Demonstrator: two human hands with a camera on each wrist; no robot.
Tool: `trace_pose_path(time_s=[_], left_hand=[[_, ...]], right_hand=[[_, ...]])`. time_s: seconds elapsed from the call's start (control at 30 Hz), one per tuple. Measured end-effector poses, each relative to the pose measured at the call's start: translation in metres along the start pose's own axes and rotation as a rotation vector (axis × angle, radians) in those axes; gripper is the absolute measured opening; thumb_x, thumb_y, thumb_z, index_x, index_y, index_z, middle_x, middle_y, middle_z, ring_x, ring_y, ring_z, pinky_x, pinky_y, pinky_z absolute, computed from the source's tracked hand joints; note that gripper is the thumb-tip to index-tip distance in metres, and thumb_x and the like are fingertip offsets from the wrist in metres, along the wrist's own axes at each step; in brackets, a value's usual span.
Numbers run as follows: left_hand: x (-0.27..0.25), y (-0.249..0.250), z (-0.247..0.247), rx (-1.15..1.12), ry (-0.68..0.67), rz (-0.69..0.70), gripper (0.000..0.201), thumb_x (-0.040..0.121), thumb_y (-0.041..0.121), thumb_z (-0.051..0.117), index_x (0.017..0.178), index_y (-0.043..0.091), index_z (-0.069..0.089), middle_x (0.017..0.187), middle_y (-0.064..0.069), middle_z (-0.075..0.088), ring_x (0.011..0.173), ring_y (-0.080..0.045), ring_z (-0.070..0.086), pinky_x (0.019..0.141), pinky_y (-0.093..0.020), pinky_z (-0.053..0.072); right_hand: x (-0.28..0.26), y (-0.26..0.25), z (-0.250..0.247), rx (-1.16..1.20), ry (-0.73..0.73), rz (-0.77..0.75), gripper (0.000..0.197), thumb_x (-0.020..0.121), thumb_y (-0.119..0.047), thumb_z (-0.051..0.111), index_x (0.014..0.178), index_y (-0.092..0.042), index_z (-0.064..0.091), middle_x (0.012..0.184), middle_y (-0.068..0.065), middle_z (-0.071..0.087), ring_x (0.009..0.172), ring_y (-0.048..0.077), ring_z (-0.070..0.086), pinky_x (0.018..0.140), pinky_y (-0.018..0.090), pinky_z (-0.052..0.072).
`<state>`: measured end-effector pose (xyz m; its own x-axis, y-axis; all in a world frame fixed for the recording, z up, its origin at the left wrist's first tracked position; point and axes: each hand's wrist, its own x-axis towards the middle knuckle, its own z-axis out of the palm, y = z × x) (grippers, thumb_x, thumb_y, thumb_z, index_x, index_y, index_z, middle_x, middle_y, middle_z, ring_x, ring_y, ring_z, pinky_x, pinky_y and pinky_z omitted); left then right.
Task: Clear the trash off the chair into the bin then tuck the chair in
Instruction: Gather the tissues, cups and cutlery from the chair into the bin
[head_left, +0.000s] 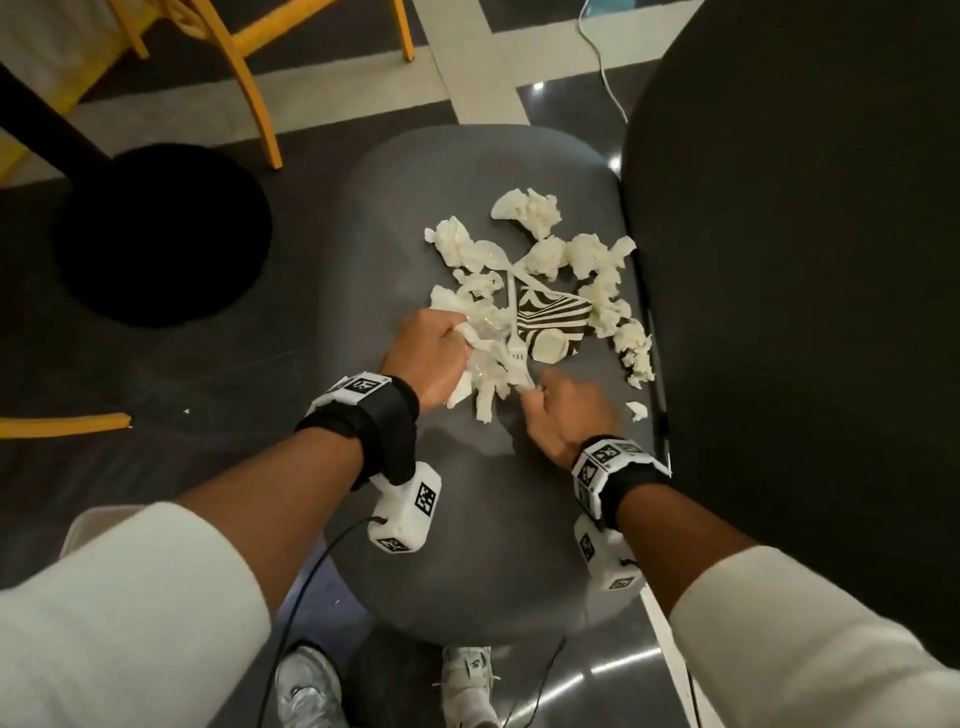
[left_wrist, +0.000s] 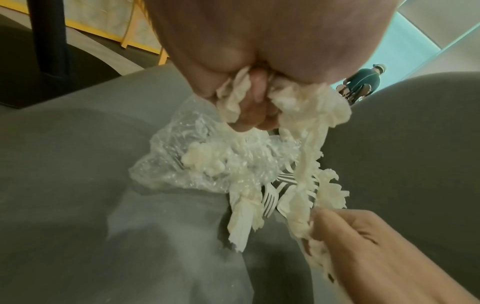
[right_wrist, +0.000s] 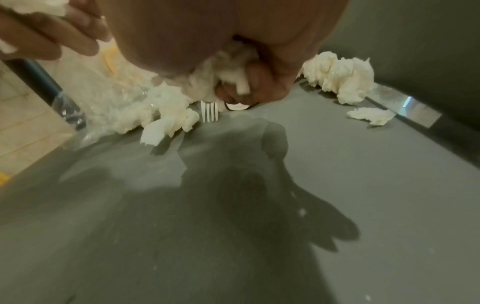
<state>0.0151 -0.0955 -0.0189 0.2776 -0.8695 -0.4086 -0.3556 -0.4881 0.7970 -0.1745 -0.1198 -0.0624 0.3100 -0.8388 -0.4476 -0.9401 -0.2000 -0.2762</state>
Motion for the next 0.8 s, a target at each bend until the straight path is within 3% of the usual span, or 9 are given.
trace_pose_path(time_s=[0.13, 0.2, 0.3, 0.4, 0.47, 0.53, 0.63, 0.73, 0.8], left_hand=[[-0.015, -0.002, -0.022, -0.042, 0.024, 0.019, 0.020, 0.078, 0.005, 0.045, 0.060, 0.001, 0.053, 0.053, 0.000, 0.047, 0.055, -0.018, 0.041, 0.055, -0.029, 0.031], [-0.023, -0.002, -0.034, -0.064, 0.022, 0.013, 0.023, 0.077, 0.007, 0.046, 0.054, 0.009, 0.049, 0.045, 0.008, 0.046, 0.051, -0.018, 0.038, 0.051, -0.029, 0.029], [-0.042, -0.009, -0.054, -0.090, 0.033, 0.027, 0.019, 0.067, 0.019, 0.043, 0.051, 0.010, 0.048, 0.053, -0.003, 0.049, 0.056, -0.022, 0.040, 0.054, -0.032, 0.033], [-0.059, -0.024, -0.073, -0.128, 0.104, 0.018, 0.026, 0.070, 0.025, 0.041, 0.056, 0.004, 0.047, 0.057, -0.007, 0.046, 0.058, -0.020, 0.040, 0.055, -0.037, 0.034], [-0.071, -0.038, -0.087, -0.175, 0.159, -0.040, 0.034, 0.077, 0.033, 0.044, 0.054, 0.008, 0.046, 0.050, 0.002, 0.045, 0.052, -0.017, 0.040, 0.054, -0.032, 0.034], [-0.084, -0.058, -0.099, -0.232, 0.200, -0.095, 0.046, 0.087, 0.043, 0.050, 0.052, 0.012, 0.051, 0.042, 0.004, 0.050, 0.045, -0.012, 0.049, 0.051, -0.027, 0.041], [-0.102, -0.104, -0.121, -0.181, 0.302, -0.174, 0.051, 0.091, 0.046, 0.051, 0.060, 0.006, 0.056, 0.052, -0.005, 0.061, 0.055, -0.021, 0.059, 0.056, -0.031, 0.044], [-0.123, -0.171, -0.154, -0.093, 0.421, -0.346, 0.038, 0.090, 0.029, 0.051, 0.057, 0.010, 0.051, 0.056, -0.003, 0.056, 0.068, -0.028, 0.057, 0.062, -0.030, 0.035], [-0.141, -0.223, -0.180, -0.011, 0.412, -0.426, 0.030, 0.090, 0.026, 0.049, 0.066, 0.010, 0.058, 0.074, -0.012, 0.065, 0.085, -0.036, 0.061, 0.067, -0.032, 0.038]], right_hand=[[-0.007, -0.028, -0.029, 0.016, 0.033, 0.062, 0.050, 0.093, -0.059, 0.041, 0.090, -0.017, 0.069, 0.083, 0.008, 0.071, 0.079, 0.028, 0.065, 0.080, 0.043, 0.057], [-0.009, -0.050, -0.038, 0.050, 0.029, 0.068, 0.045, 0.092, -0.053, 0.047, 0.090, -0.015, 0.071, 0.086, 0.010, 0.071, 0.082, 0.029, 0.067, 0.081, 0.044, 0.059], [-0.017, -0.083, -0.042, 0.110, 0.071, 0.081, 0.036, 0.085, -0.045, 0.052, 0.079, -0.013, 0.067, 0.093, 0.017, 0.072, 0.091, 0.037, 0.066, 0.080, 0.038, 0.056], [-0.031, -0.114, -0.038, 0.334, 0.119, 0.100, 0.029, 0.083, -0.042, 0.059, 0.090, -0.018, 0.074, 0.100, 0.018, 0.074, 0.102, 0.036, 0.065, 0.089, 0.035, 0.053], [-0.040, -0.138, -0.029, 0.422, 0.110, 0.025, 0.032, 0.081, -0.044, 0.060, 0.087, -0.016, 0.075, 0.087, 0.013, 0.074, 0.092, 0.031, 0.068, 0.087, 0.034, 0.054], [-0.050, -0.167, -0.012, 0.420, 0.045, -0.073, 0.030, 0.082, -0.044, 0.058, 0.076, -0.016, 0.070, 0.074, 0.005, 0.069, 0.080, 0.027, 0.066, 0.077, 0.033, 0.052], [-0.065, -0.221, 0.029, 0.356, -0.112, -0.178, 0.034, 0.083, -0.044, 0.055, 0.060, -0.019, 0.057, 0.064, 0.002, 0.065, 0.070, 0.028, 0.062, 0.066, 0.033, 0.047], [-0.079, -0.276, 0.085, 0.319, -0.265, -0.235, 0.033, 0.088, -0.041, 0.055, 0.063, -0.019, 0.059, 0.074, 0.005, 0.069, 0.079, 0.031, 0.064, 0.070, 0.033, 0.047], [-0.085, -0.309, 0.129, 0.290, -0.345, -0.270, 0.033, 0.090, -0.044, 0.052, 0.074, -0.018, 0.064, 0.089, 0.011, 0.074, 0.091, 0.035, 0.067, 0.080, 0.037, 0.053]])
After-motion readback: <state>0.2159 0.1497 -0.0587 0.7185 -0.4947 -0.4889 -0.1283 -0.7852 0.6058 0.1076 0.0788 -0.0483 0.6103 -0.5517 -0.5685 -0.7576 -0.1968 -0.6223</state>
